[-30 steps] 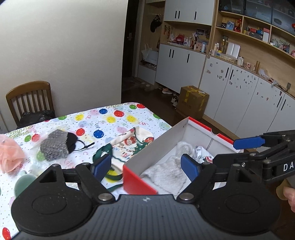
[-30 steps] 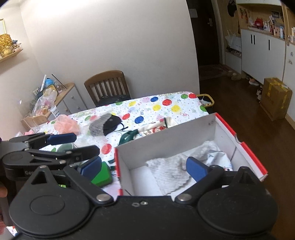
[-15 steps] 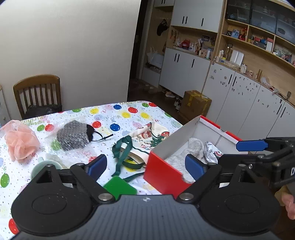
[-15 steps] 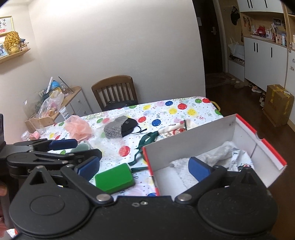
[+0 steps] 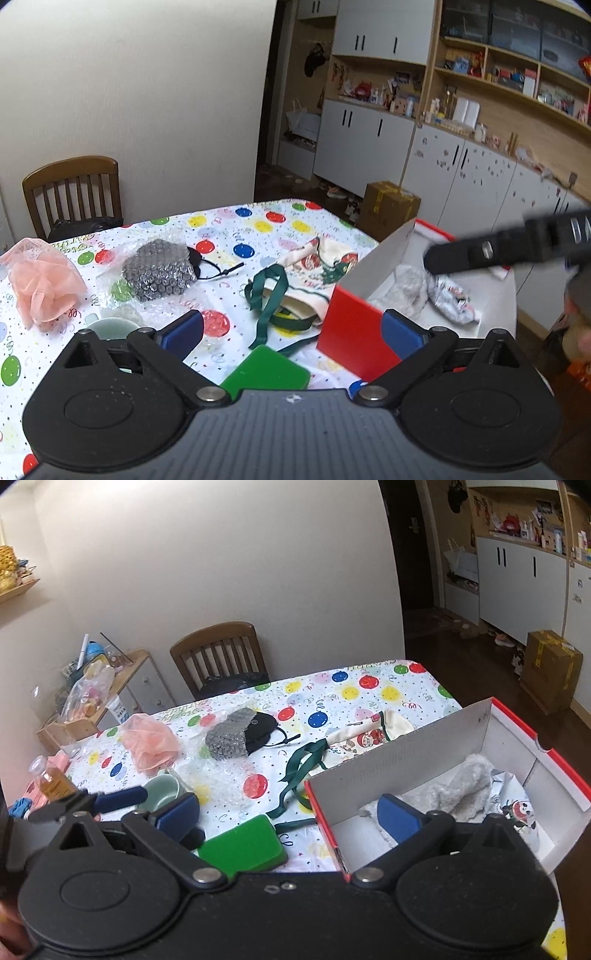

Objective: Organize soft objects
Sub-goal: 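Grasp the green sponge with the left tool while the right tool grasps the Christmas tote bag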

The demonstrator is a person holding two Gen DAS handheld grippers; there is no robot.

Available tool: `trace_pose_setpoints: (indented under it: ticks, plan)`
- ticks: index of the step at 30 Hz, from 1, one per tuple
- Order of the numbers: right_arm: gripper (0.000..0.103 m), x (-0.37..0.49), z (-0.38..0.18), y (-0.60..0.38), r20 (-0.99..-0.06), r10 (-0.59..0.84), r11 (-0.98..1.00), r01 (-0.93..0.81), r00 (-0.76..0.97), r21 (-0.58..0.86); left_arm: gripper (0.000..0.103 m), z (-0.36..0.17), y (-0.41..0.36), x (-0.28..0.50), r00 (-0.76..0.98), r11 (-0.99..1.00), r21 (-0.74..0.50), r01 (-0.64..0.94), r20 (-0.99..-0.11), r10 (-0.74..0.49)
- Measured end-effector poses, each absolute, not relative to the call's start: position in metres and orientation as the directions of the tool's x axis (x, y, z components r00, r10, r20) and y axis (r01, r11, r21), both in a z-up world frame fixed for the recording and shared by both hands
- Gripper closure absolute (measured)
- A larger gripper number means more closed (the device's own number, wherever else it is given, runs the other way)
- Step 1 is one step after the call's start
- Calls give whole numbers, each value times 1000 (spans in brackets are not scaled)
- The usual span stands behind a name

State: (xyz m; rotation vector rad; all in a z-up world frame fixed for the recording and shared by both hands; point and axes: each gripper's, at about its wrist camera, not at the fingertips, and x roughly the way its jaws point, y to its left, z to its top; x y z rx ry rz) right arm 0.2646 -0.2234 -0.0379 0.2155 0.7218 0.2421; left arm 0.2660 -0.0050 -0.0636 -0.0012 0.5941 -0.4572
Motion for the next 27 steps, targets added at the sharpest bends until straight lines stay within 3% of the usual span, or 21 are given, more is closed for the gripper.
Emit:
trace_pose_setpoints:
  ticks: [8,14,27]
  plan:
    - [0,316,-33,-220,-650,245,964,-106,720,245,0,-90,-4,275,720,893,-77,444,-563,-407]
    - [0,370,-37,-217,-685,212,974,-92,697,207,0,-115,-3,290,685,891,-102,443,-602,-410]
    - [3,480,-89,-247,-828,113,988,25,549,152,0,-158,-14,320,601,861,-72,503,-687,-408]
